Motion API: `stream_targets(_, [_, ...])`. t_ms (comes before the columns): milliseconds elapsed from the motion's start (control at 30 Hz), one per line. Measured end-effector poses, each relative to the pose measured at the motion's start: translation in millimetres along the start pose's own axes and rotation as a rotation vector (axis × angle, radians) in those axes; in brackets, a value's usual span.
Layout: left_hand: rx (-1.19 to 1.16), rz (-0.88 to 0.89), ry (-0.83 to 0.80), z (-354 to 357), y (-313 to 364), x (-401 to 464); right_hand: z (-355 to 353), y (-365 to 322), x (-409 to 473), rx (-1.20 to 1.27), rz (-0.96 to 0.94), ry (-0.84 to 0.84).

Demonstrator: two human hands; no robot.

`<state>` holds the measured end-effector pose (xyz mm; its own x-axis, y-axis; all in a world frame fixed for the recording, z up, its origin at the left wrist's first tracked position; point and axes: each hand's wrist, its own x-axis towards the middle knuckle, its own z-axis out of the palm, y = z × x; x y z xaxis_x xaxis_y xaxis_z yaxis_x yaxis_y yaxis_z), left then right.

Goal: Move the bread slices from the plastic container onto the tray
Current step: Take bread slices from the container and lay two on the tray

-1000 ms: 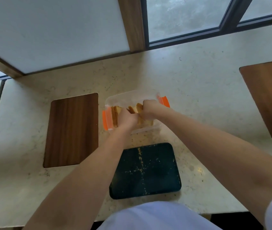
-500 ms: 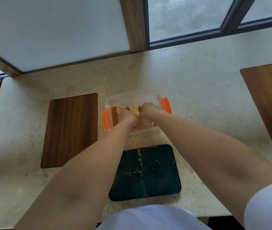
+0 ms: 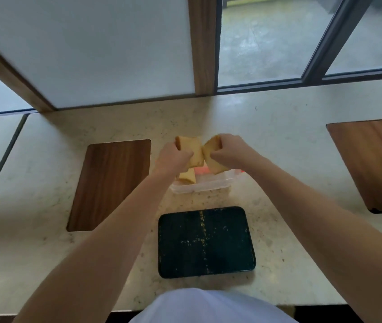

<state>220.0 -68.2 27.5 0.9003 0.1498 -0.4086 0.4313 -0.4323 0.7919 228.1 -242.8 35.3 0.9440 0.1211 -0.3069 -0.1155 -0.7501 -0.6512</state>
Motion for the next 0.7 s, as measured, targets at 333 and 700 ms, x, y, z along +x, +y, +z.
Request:
stream_targets(333, [-0.282,-0.304,-0.059,-42,-113,-92,33,48,-119,0.787,0.280,-0.094])
stream_targets(700, [-0.391,-0.612,-0.030,-38,-205,-136,123,79,-143,-0.390,-0.334,-0.041])
